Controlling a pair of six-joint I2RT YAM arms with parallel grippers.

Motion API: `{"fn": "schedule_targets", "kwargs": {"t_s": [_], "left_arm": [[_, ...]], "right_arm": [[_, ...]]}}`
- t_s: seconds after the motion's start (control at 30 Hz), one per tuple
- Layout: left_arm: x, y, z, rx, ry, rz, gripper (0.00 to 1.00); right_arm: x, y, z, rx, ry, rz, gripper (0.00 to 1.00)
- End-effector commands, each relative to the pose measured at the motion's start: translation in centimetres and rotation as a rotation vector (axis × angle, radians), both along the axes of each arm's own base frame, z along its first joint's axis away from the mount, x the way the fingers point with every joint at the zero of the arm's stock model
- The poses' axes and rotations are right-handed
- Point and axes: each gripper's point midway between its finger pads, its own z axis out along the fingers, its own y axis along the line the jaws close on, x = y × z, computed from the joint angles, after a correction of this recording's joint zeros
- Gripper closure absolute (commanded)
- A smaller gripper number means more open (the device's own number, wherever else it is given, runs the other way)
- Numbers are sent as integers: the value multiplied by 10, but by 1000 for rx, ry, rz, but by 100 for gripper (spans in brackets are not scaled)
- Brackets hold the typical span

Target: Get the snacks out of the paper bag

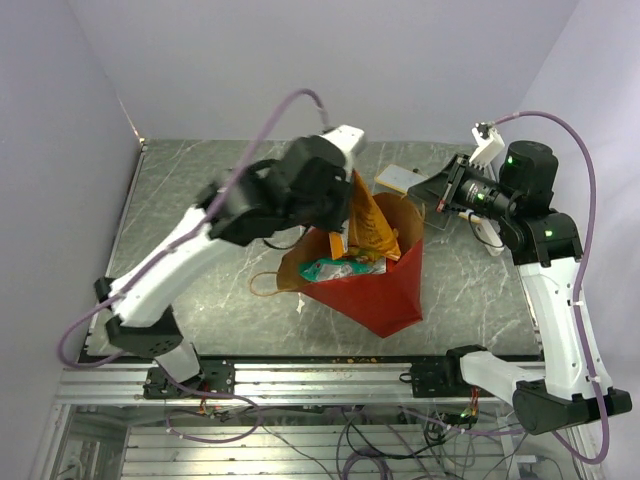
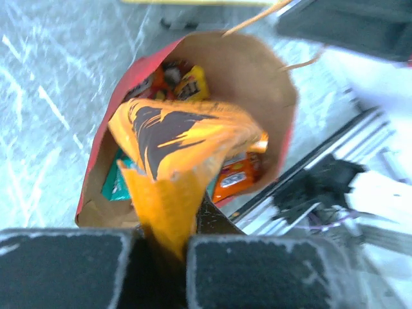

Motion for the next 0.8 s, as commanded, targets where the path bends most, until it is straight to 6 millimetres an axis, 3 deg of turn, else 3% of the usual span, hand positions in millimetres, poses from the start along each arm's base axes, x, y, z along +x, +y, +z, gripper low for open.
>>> {"fn": "schedule_targets", "kwargs": {"t_s": [0.0,0.23,0.4,0.57,0.77], "left_arm": [[-23,12,95,-292,-91,-65,93],[-46,66,207,-636,-273,-46,93],[-45,117,253,-762,-393,85,93],[-26,150,252,-707,-460,257,93],[7,170,222,-527,-478,496,93]], "right_arm": [[-3,-5,26,-12,-104,-17,100],[-7,-9,20,-45,-101,-24,100],[-11,-14,16,-66,-105,-36,100],[-15,-11,15,-47,-99,-19,100],[-22,-6,15,-31,-103,7,100]]}}
